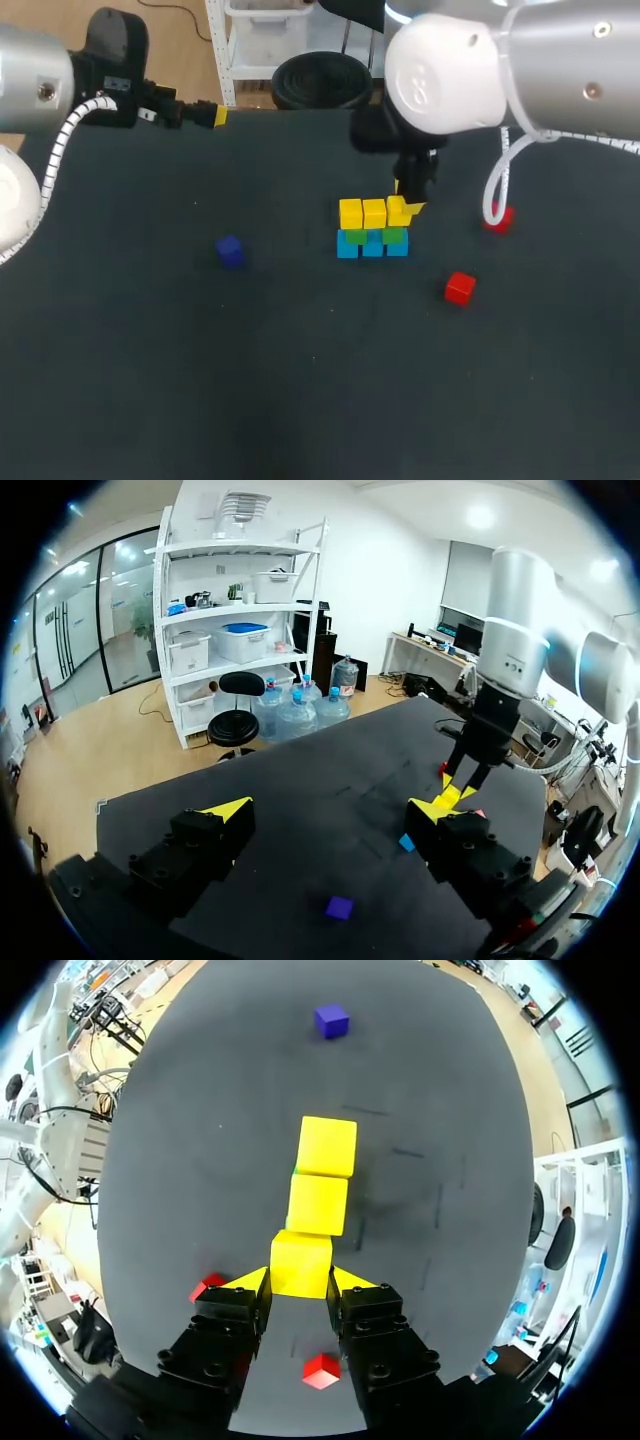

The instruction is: Place the blue cubes, place green cubes on the blue cubes, place the yellow cubes on the green cubes, then place the red cubes on the yellow cubes, and place purple cube on the red cubes.

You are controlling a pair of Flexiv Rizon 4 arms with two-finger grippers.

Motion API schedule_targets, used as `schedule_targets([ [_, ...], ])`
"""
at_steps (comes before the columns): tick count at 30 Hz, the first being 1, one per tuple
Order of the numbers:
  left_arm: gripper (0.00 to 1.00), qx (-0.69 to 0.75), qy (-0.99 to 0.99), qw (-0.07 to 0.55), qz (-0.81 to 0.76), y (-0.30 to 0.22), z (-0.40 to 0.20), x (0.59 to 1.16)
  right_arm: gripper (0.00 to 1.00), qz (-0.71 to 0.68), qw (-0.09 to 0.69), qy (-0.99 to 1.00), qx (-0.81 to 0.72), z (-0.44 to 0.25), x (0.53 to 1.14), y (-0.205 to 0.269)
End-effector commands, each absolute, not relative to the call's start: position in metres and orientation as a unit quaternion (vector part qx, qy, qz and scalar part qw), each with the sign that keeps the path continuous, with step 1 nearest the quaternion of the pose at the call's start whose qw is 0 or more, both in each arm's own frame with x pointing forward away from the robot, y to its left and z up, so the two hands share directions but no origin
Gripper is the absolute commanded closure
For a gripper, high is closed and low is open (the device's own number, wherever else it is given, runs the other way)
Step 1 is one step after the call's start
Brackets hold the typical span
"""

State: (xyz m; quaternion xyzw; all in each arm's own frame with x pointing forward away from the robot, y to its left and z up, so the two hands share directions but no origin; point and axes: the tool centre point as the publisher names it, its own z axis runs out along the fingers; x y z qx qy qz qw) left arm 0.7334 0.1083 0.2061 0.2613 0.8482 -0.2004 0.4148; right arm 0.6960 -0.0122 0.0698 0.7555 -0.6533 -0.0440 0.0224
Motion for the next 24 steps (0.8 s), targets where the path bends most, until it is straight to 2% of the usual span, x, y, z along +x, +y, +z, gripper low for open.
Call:
schedule_targets([
  [1, 0.0, 0.263, 0.846, 0.416, -0.203, 0.1095, 0.2049, 0.7343, 1.0, -0.046, 0.025, -0.653, 0.755, 0.0688, 0.6982, -0.012],
  [24, 0.0, 0.263, 0.846, 0.416, -0.203, 0.1095, 0.2049, 0.7343, 1.0, -0.051, 0.027, -0.653, 0.755, 0.0647, 0.6992, -0.0111],
])
